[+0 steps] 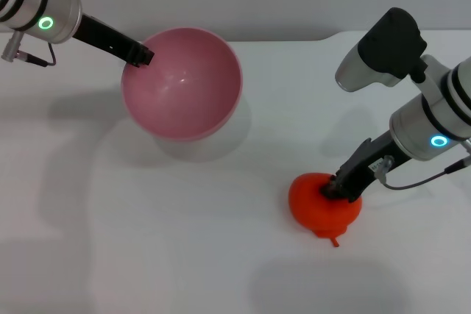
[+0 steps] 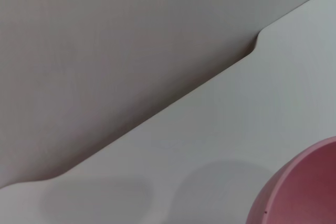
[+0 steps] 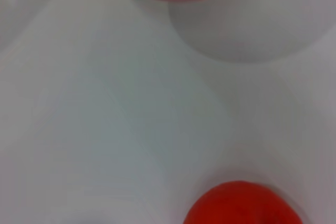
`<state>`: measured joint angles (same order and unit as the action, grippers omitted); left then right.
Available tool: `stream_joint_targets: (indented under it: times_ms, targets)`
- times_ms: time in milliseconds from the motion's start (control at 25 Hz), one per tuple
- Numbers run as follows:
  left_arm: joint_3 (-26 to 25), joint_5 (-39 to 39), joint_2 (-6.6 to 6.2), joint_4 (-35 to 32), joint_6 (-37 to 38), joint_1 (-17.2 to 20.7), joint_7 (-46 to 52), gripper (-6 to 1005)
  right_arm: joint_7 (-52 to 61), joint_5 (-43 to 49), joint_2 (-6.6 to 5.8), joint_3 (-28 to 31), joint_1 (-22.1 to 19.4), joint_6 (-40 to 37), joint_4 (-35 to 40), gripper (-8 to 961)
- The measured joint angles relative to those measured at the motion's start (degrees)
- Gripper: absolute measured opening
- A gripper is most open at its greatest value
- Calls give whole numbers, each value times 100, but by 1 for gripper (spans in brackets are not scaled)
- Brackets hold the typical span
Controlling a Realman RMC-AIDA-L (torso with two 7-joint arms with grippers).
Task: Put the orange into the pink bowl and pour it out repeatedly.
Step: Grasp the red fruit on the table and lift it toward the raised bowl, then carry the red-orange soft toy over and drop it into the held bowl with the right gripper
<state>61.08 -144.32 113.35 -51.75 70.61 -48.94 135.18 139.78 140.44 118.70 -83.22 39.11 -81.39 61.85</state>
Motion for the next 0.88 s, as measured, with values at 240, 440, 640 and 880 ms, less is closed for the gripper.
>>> stream_joint_targets:
  times_ms: [240, 440, 640, 880]
  targets:
    - [0, 1, 12, 5, -22, -2, 0, 43, -2, 17, -7, 63, -22, 104, 100, 91]
    - [21, 2, 26, -1, -22, -24, 0, 43, 48, 26, -7, 570, -368, 197, 1094, 53]
    - [62, 1, 34, -2, -21, -55, 0, 43, 148, 20, 36, 986, -743, 289, 2665, 50]
    - [151, 0, 96, -7, -20, -145, 0, 43, 170, -66, 83, 932, -780, 446, 3919, 50]
